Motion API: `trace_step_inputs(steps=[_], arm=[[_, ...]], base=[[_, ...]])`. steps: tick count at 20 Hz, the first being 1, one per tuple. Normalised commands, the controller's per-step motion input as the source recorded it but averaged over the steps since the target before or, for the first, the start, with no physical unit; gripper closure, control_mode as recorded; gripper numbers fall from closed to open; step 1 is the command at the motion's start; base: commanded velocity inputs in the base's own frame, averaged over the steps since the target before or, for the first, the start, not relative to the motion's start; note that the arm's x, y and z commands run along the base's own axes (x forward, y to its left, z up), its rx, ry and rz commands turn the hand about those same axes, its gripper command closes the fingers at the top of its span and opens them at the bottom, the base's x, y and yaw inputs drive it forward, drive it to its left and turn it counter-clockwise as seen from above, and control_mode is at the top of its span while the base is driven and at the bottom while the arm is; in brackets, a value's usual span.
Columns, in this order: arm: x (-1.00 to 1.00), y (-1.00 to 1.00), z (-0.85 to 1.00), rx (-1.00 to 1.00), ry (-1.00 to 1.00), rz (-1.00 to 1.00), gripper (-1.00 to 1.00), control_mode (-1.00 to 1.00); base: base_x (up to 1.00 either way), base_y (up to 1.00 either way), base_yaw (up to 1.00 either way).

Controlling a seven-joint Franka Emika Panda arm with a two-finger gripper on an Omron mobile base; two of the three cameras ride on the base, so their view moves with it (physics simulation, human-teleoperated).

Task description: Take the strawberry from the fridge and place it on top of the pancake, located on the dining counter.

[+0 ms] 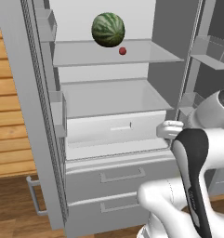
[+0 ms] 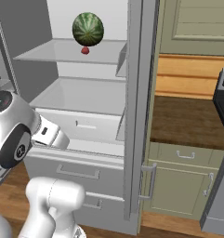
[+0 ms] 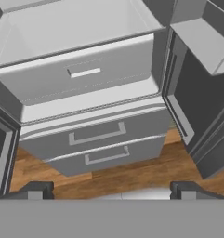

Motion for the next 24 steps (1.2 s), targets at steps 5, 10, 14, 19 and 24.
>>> trace_step_inputs(steps=[5, 10, 14, 19, 24], arm=[[0.18, 0.00, 0.00, 0.00, 0.03, 0.00, -1.00, 1.00], [0.00, 0.00, 0.00, 0.00, 0.00, 0.00, -1.00, 1.00], [0.00, 0.00, 0.00, 0.00, 0.00, 0.00, -1.00, 1.00], [0.00, 0.00, 0.00, 0.00, 0.00, 0.00, -1.00, 1.00], [0.00, 0.00, 0.00, 0.00, 0.00, 0.00, -1.00, 1.00]], base=[[0.23, 0.08, 0.00], [0.73, 0.56, -0.01], [0.40, 0.41, -0.07], [0.11, -0.56, -0.04], [0.45, 0.00, -0.01]])
